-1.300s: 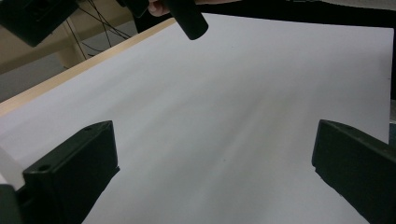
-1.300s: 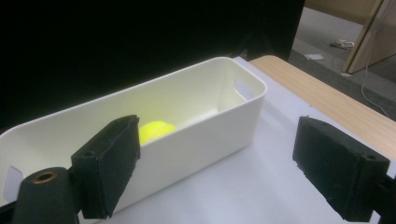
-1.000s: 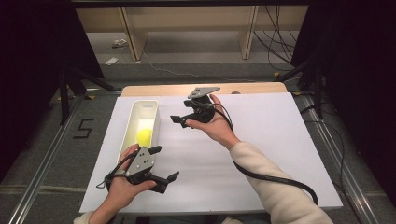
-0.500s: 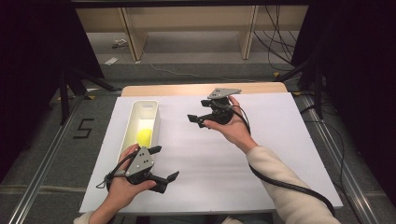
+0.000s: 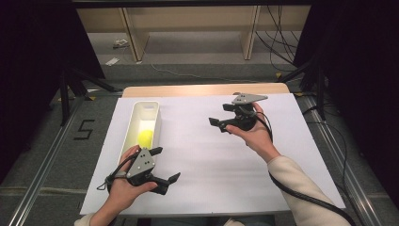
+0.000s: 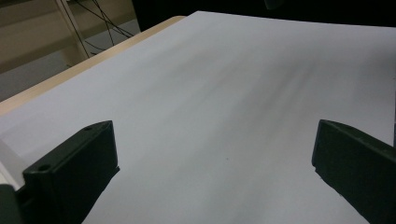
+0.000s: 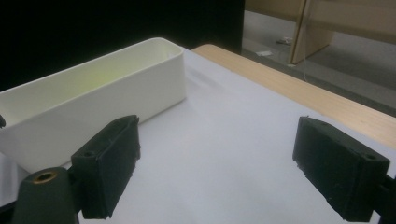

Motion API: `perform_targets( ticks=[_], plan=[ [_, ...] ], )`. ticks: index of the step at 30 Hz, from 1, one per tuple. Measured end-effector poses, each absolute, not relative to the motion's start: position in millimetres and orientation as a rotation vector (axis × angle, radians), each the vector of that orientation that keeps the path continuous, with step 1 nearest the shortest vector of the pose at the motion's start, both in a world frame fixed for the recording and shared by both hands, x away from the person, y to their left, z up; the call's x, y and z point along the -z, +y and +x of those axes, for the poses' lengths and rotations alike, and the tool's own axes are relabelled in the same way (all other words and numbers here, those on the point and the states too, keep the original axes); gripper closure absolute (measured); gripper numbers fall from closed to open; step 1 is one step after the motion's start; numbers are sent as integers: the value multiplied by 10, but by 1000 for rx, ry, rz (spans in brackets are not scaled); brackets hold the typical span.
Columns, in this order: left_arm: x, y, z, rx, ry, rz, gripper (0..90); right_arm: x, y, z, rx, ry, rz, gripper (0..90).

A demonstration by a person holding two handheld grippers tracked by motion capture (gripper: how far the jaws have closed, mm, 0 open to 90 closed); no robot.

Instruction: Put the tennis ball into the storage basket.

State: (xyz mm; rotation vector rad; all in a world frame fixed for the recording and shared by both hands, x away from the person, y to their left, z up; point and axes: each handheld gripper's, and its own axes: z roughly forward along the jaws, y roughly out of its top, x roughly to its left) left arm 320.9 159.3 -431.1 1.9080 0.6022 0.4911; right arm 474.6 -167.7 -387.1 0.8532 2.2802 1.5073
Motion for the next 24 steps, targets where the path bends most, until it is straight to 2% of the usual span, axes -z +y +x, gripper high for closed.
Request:
perform_targets(
  ticks=[24],
  plan=[
    [4317,1591,3208,-490,611,1910,0,4038,-2449,4452,-1447,2204,998,155]
  ],
)
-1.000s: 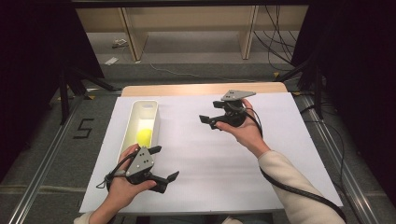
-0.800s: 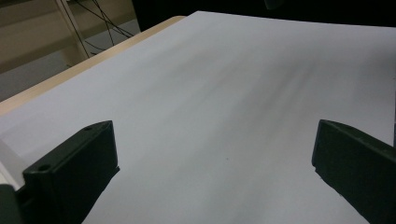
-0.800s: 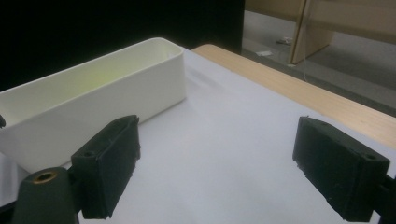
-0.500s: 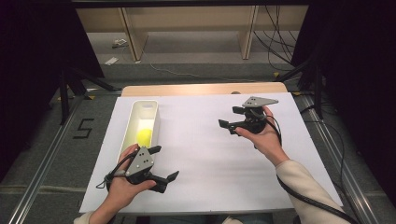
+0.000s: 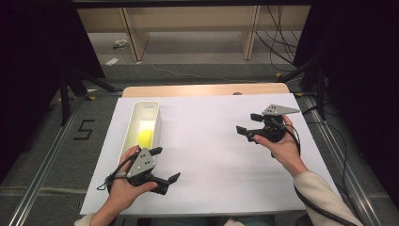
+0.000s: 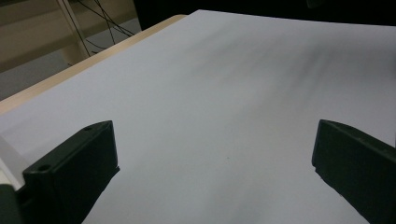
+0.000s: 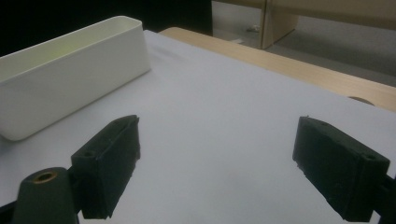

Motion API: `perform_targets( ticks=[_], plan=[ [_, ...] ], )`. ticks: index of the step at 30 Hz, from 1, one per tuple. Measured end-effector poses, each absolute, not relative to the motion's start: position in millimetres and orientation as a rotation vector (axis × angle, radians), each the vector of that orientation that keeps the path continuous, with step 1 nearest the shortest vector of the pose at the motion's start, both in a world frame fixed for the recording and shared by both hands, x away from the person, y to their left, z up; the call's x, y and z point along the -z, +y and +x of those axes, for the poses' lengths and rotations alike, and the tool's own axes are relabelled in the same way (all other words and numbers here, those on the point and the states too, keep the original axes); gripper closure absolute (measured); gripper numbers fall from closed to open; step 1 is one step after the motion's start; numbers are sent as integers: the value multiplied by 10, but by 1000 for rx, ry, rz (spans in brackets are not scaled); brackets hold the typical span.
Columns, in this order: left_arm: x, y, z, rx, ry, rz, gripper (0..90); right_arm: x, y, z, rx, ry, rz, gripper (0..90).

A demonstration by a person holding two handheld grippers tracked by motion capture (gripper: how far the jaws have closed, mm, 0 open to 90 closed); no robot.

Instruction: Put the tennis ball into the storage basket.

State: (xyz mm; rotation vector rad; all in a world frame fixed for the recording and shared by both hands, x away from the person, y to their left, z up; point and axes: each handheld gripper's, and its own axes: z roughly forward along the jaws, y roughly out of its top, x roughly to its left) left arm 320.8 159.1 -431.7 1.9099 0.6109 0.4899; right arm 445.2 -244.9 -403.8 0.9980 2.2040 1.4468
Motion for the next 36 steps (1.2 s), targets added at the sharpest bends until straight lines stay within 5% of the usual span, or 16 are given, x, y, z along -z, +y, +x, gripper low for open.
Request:
perform_targets(
  ticks=[36],
  plan=[
    [4321,1604,3217,-492,617,1908,0,4210,-2960,3968,-1448,2154,1051,155]
  ],
)
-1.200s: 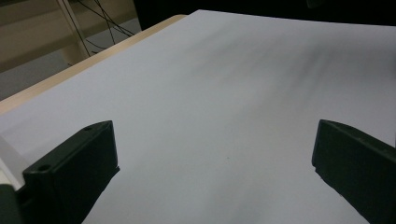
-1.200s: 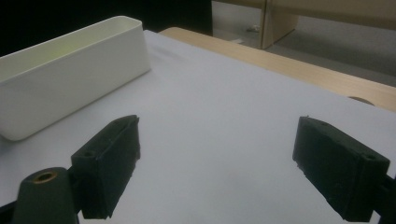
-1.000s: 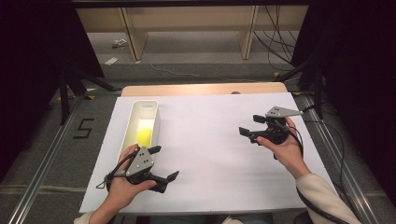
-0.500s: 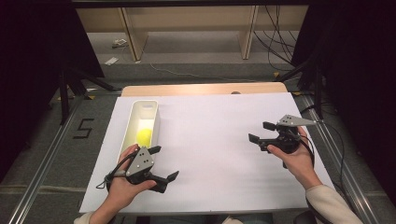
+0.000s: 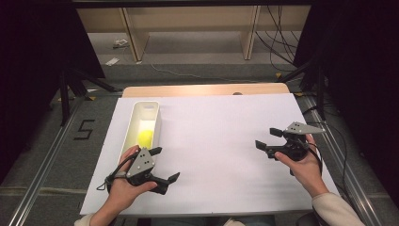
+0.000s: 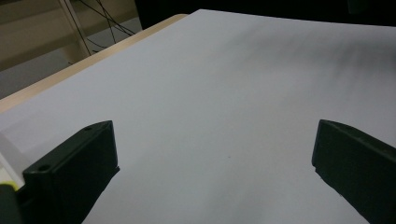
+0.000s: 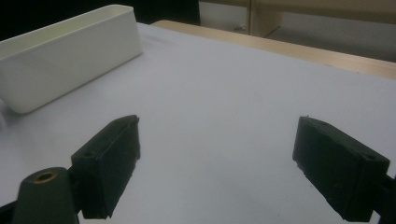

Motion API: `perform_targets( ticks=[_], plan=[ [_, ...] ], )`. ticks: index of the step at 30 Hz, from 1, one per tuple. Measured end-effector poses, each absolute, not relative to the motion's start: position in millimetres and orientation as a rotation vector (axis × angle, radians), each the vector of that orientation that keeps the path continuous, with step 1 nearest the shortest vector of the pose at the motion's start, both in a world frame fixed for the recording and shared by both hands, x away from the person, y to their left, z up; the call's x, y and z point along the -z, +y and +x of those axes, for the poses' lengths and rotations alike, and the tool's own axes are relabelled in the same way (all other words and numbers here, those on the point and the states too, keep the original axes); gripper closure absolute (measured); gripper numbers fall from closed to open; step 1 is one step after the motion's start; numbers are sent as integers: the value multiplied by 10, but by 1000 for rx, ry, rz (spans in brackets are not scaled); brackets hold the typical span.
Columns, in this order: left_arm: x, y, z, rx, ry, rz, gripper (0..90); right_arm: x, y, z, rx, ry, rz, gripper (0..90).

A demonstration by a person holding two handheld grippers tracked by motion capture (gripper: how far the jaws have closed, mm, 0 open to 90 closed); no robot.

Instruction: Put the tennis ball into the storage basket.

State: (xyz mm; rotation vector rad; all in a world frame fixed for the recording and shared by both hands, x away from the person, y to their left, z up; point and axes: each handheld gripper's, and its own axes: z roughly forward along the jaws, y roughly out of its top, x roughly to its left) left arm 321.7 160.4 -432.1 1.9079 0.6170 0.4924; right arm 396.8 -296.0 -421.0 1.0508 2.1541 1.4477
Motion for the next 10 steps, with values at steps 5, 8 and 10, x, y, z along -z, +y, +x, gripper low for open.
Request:
perform_targets(
  ticks=[5,8,10],
  plan=[
    [4323,1604,3220,-489,618,1907,0,4221,-2980,3949,-1444,2160,1041,155],
    [4322,1600,3220,-486,621,1906,0,4219,-2988,3944,-1446,2163,1035,155],
    [4321,1599,3220,-487,621,1907,0,4221,-2991,3941,-1450,2162,1035,155]
  ],
)
